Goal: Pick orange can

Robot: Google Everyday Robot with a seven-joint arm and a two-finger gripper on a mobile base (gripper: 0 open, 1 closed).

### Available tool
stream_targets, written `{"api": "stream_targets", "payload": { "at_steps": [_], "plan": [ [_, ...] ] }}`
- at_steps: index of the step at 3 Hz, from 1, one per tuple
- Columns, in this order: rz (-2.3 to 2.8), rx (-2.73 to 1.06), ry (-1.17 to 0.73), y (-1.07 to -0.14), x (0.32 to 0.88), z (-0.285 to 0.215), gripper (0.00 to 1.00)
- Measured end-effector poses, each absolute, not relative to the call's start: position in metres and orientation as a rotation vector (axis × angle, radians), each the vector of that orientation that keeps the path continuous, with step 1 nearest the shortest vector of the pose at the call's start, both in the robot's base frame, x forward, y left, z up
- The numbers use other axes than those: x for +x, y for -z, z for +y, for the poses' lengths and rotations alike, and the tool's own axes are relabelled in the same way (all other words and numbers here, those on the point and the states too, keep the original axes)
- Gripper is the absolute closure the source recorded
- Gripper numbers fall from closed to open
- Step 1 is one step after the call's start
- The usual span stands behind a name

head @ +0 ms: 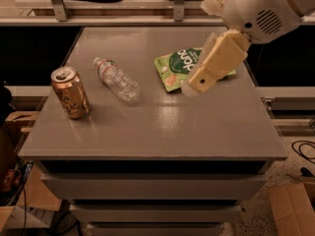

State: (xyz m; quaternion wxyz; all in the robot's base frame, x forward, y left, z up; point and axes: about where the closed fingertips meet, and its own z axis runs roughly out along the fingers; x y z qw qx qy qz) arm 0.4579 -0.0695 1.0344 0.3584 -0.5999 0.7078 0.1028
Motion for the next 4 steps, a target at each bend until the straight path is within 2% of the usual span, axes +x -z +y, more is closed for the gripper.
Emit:
{"api": "stream_targets", "payload": {
  "at_steps": [1, 3, 4],
  "plan": [
    [1.745, -1.474, -0.424, -1.039, 0.459, -0.014, 0.00],
    [1.706, -1.440, -0.483, -1.030, 0.460, -0.005, 0.00],
    [1.600, -1.364, -0.669, -0.992, 0.468, 0.040, 0.00]
  ]
}}
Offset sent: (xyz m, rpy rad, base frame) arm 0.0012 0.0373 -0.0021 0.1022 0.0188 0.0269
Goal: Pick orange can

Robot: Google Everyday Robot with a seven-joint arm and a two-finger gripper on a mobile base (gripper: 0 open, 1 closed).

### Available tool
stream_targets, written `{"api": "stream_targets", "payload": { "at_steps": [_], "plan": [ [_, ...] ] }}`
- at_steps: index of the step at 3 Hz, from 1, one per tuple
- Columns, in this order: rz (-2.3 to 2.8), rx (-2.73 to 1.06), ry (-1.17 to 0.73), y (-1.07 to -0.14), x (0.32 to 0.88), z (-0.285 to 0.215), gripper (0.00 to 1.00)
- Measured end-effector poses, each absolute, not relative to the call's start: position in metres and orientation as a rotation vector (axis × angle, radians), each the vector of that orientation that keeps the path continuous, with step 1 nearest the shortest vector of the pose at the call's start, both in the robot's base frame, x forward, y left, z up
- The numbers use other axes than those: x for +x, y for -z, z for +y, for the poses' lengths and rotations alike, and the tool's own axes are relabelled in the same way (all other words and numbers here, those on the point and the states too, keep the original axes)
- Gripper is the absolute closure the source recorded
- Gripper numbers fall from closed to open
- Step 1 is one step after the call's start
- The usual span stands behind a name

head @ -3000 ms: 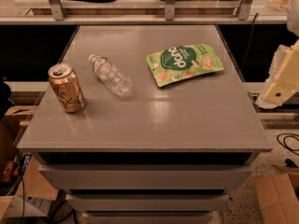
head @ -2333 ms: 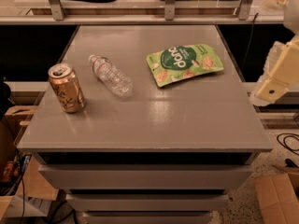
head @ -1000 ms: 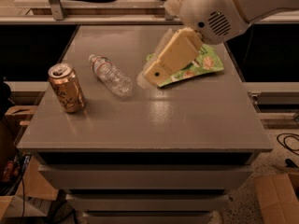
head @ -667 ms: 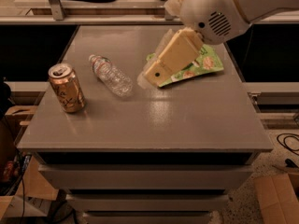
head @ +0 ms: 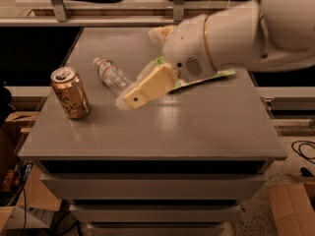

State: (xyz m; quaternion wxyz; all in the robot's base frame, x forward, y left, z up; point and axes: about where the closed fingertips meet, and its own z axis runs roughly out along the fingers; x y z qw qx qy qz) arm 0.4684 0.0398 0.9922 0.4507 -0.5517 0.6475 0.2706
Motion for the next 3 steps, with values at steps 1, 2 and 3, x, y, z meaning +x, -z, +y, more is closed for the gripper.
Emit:
{"api": "stream_targets", "payload": {
  "at_steps": [1, 2, 3],
  "plan": [
    [1.511, -1.297, -0.811, -0.969, 0.474, 0.087, 0.00],
    [1.438, -1.242, -0.943, -0.953, 0.478, 0.134, 0.00],
    [1.382, -1.183, -1.042, -0.940, 0.482, 0.169, 0.00]
  ]
}}
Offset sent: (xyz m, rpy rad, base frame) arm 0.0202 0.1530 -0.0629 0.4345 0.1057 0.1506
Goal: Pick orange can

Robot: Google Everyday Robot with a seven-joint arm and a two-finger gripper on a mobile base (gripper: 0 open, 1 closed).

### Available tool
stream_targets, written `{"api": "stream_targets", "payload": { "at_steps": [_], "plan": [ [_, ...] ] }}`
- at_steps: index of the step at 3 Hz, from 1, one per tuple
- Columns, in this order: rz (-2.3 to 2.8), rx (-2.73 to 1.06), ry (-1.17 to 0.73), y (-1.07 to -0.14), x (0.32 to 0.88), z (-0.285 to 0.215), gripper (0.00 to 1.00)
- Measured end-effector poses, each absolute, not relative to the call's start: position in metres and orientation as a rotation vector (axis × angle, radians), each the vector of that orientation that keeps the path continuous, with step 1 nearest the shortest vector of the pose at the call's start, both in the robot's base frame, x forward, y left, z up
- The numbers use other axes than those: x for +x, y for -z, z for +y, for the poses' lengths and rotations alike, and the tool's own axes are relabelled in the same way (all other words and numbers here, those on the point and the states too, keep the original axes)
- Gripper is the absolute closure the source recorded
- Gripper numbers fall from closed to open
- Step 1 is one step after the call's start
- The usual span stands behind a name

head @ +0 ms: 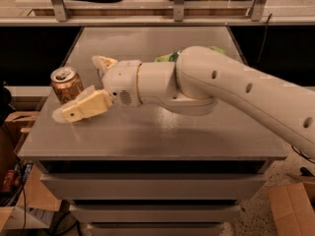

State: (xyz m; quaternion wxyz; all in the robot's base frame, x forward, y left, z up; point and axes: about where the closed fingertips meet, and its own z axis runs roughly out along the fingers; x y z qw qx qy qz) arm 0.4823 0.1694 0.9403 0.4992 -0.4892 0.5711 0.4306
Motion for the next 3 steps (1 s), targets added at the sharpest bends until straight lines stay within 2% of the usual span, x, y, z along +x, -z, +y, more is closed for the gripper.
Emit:
{"api": "stream_targets", "payload": {
  "at_steps": [3],
  "plan": [
    [1.315, -1.075, -1.157, -0.907, 0.494, 0.233, 0.00]
  ]
}}
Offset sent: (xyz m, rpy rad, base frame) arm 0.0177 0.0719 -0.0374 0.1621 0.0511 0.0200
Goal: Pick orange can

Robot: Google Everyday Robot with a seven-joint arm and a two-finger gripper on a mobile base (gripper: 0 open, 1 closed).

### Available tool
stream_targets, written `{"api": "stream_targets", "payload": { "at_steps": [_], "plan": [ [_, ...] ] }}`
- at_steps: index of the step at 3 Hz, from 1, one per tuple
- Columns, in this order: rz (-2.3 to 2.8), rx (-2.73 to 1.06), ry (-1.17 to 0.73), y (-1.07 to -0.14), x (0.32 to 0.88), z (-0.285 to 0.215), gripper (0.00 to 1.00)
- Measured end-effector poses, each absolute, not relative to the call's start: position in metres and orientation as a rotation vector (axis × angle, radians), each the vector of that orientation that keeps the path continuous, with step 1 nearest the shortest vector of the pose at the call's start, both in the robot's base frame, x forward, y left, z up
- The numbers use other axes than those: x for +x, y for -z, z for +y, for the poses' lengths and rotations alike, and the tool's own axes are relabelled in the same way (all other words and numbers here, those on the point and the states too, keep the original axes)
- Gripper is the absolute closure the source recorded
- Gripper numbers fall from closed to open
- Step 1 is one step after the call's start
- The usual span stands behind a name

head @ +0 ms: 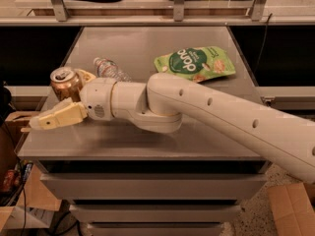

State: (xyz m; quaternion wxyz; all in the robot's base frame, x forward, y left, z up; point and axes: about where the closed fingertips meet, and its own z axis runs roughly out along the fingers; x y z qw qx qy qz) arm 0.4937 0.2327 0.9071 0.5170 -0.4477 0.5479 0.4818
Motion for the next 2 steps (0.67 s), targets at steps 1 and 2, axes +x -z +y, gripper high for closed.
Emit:
{"api": "stream_targets", "payload": {
  "at_steps": [1, 2],
  "plan": [
    [1.326, -1.035, -1.140, -0.8971, 0.4972, 0.2405, 0.17],
    [1.335, -1.004, -1.123, -0.8914, 0.5028, 0.2439, 0.41]
  ]
}}
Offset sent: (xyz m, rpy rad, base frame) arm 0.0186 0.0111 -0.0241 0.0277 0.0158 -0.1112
